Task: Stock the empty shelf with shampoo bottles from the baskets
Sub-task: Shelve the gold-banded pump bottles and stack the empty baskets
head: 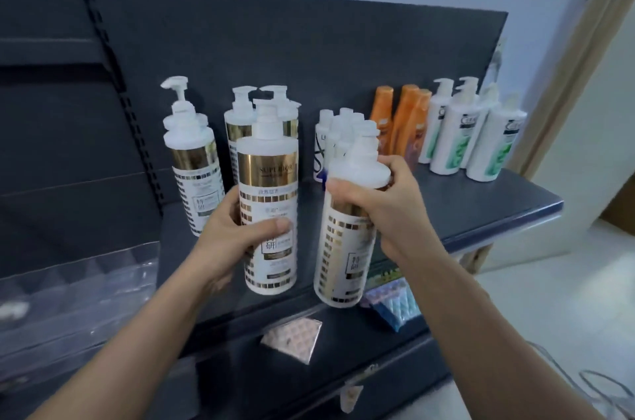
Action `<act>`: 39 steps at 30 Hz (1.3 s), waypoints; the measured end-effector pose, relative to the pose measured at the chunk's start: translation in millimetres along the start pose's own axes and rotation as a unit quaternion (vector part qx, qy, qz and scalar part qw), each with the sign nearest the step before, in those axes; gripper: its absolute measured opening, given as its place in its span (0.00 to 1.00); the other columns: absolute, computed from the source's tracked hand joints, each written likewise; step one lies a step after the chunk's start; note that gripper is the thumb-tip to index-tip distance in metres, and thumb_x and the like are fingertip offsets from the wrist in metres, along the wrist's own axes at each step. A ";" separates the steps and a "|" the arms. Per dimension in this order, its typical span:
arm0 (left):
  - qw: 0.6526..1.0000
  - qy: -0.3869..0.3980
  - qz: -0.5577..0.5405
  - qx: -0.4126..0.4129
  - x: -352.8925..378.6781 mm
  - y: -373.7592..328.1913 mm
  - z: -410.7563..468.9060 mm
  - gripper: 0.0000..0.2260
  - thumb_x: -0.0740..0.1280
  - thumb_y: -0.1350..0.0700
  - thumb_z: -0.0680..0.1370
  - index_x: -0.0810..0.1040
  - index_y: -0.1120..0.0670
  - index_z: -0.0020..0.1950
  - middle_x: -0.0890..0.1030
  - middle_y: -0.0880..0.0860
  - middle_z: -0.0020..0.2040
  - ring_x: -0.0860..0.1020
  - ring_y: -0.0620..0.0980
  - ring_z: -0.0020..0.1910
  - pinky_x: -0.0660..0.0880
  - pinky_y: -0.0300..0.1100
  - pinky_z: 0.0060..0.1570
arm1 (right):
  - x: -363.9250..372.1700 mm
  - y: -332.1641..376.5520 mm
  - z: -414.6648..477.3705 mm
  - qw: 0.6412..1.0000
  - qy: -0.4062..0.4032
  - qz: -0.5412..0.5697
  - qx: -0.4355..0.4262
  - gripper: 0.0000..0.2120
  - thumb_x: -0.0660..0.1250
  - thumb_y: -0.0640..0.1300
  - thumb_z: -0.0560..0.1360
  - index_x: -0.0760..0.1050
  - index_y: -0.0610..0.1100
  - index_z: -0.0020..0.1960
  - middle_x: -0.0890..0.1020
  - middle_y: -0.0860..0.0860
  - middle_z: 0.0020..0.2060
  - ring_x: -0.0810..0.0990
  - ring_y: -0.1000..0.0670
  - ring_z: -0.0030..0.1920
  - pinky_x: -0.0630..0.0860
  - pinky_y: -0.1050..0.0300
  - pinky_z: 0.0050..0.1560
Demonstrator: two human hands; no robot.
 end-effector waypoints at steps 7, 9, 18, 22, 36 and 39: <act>0.994 -0.097 -0.036 0.018 -18.1 16.2 47.1 0.33 0.83 0.56 0.54 0.79 0.54 0.58 0.84 0.58 0.55 0.81 0.60 0.56 0.75 0.62 0.58 | 29.1 -1.6 71.2 0.995 0.099 -0.001 -0.022 0.31 0.83 0.39 0.59 0.71 0.48 0.56 0.83 0.50 0.49 0.84 0.50 0.49 0.82 0.54 0.48; 0.991 -0.124 -0.044 0.021 -26.1 23.0 56.9 0.32 0.81 0.60 0.57 0.78 0.56 0.59 0.83 0.59 0.56 0.81 0.61 0.57 0.74 0.63 0.59 | 37.0 -6.3 88.2 0.994 0.112 0.000 -0.018 0.32 0.83 0.42 0.58 0.71 0.49 0.56 0.83 0.51 0.50 0.84 0.49 0.51 0.82 0.48 0.53; 0.987 -0.160 -0.012 -0.002 -40.8 41.3 97.6 0.27 0.75 0.70 0.65 0.75 0.58 0.62 0.84 0.56 0.55 0.82 0.55 0.56 0.75 0.59 0.60 | 72.8 -39.4 138.0 0.994 0.103 -0.041 -0.024 0.34 0.83 0.53 0.53 0.70 0.54 0.54 0.82 0.54 0.50 0.82 0.52 0.52 0.81 0.44 0.55; 0.988 -0.154 0.005 0.004 -43.4 41.6 106.1 0.28 0.74 0.71 0.67 0.74 0.57 0.64 0.84 0.55 0.55 0.82 0.54 0.56 0.75 0.59 0.61 | 82.9 -49.3 150.1 0.993 0.086 -0.077 -0.027 0.35 0.80 0.62 0.49 0.69 0.61 0.51 0.82 0.58 0.48 0.82 0.53 0.51 0.81 0.44 0.54; 0.905 -0.228 0.354 0.067 -34.2 31.9 87.9 0.29 0.77 0.56 0.69 0.69 0.47 0.67 0.73 0.37 0.58 0.72 0.36 0.57 0.68 0.36 0.56 | 90.7 -101.0 149.4 0.974 0.139 -0.176 -0.044 0.41 0.82 0.56 0.54 0.68 0.54 0.62 0.78 0.52 0.59 0.78 0.51 0.61 0.77 0.46 0.61; 0.885 -0.249 0.390 0.051 -33.3 34.4 86.8 0.27 0.75 0.54 0.71 0.70 0.51 0.67 0.74 0.40 0.58 0.71 0.41 0.58 0.66 0.37 0.55 | 85.1 -121.8 149.8 0.968 0.130 -0.212 -0.032 0.35 0.81 0.57 0.52 0.70 0.53 0.55 0.80 0.52 0.54 0.80 0.51 0.56 0.79 0.44 0.57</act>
Point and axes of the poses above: each hand's wrist, its own z-axis towards the middle knuckle, its own x-axis out of the palm, y = z × x, the point moved 6 cm from there along z, towards the middle knuckle
